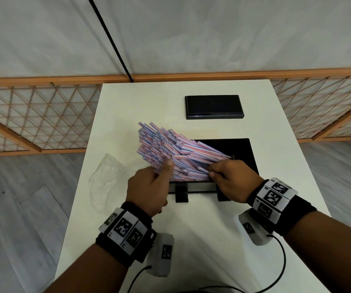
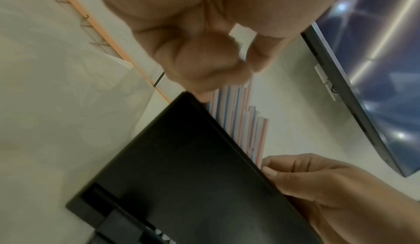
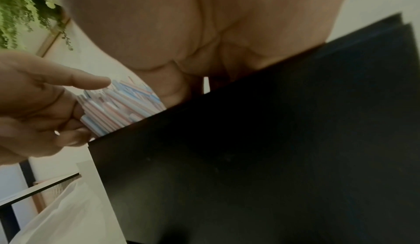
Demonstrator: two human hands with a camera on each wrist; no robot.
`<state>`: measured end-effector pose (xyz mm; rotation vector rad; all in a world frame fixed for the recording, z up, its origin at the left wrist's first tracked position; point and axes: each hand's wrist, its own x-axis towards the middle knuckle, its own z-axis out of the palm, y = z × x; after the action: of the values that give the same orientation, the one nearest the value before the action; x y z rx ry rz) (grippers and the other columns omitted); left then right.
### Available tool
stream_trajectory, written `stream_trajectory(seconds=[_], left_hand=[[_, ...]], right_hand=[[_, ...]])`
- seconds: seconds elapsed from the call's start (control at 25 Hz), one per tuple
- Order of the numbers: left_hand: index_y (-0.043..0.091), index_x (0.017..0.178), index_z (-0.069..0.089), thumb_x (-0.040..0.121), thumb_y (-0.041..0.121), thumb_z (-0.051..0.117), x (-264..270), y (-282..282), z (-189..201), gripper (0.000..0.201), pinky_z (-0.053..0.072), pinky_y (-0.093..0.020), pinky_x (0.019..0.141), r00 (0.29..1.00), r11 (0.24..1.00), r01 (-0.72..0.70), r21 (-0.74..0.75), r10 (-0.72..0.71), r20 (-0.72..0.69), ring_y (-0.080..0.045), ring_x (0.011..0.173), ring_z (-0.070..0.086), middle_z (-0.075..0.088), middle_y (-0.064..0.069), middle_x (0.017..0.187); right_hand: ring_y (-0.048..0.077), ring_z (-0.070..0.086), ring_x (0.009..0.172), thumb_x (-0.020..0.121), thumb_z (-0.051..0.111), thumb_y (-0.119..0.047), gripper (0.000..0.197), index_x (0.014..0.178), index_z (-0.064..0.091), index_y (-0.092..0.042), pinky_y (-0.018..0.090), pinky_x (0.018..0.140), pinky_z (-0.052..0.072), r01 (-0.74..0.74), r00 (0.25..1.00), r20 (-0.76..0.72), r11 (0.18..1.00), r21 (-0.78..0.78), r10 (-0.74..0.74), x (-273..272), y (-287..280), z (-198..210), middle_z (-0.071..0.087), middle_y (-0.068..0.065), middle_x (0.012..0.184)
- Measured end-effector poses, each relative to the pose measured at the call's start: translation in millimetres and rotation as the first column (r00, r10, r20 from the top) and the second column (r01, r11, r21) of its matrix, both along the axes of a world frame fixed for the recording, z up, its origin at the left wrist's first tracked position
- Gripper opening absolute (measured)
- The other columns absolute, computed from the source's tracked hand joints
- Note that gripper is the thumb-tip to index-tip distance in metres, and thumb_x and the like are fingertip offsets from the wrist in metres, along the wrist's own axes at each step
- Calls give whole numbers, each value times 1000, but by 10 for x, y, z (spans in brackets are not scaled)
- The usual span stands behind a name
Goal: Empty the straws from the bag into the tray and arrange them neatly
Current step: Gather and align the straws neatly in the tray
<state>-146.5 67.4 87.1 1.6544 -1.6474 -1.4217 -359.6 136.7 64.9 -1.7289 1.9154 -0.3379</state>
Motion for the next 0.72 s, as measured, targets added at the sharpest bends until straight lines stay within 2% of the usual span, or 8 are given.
stream_trajectory(seconds=[0.08,0.2,0.28,0.36,0.4,0.48,0.6,0.72], left_hand=[[-2,63,62,94,63,48,-14,29,-1,74,37,-22,39,998,999,32,42,-34,46,-19,33,49,62,-6,45],[3,82,70,94,65,47,-69,57,-27,68,34,-23,37,999,987,25,160,-21,-25,-21,34,47,70,-14,58],[5,88,72,93,63,51,-95,41,-60,62,33,-23,37,997,980,26,196,-13,-70,-23,35,46,71,-18,61],[4,89,72,93,58,57,-140,47,-95,56,32,-22,37,993,979,12,203,13,-122,-23,34,45,69,-20,61],[2,87,72,95,53,58,-177,67,-98,53,31,-22,37,989,980,0,200,29,-144,-23,32,44,68,-20,59],[-2,80,71,101,43,54,-256,114,-101,52,32,-22,36,979,983,-33,182,68,-190,-22,31,43,65,-20,56],[1,77,69,106,42,43,-301,152,-111,57,31,-21,35,954,970,-52,239,119,-275,-21,29,42,63,-21,58],[10,79,72,101,55,43,-180,150,-68,58,34,-22,37,986,986,26,163,1,-164,-23,34,49,71,-12,60]], right_hand=[[19,54,66,98,52,-23,28,71,54,-16,31,64,38,7,999,38,1000,11,-8,8,9,13,54,-4,65],[18,58,71,98,47,-41,31,82,60,-18,37,70,49,-27,997,67,999,41,24,28,44,53,61,-2,73],[18,61,81,96,40,-52,34,94,58,-23,36,76,51,-92,994,-53,989,113,98,56,63,43,65,-4,86],[24,61,99,93,30,-59,42,104,52,-24,37,82,49,-106,966,-218,982,158,139,95,68,24,64,0,104],[27,60,104,92,25,-59,46,108,49,-24,40,85,49,-101,960,-246,985,143,134,119,58,15,63,2,110],[29,59,105,91,21,-56,47,112,47,-23,44,85,50,-113,975,-183,992,59,122,178,13,11,60,2,113],[28,57,103,94,28,-52,39,112,46,-23,44,82,49,-123,986,-115,992,-8,121,236,-48,56,57,1,112],[27,59,105,94,46,-51,37,114,47,-21,36,83,49,-79,993,-84,996,34,82,199,-16,45,61,3,114]])
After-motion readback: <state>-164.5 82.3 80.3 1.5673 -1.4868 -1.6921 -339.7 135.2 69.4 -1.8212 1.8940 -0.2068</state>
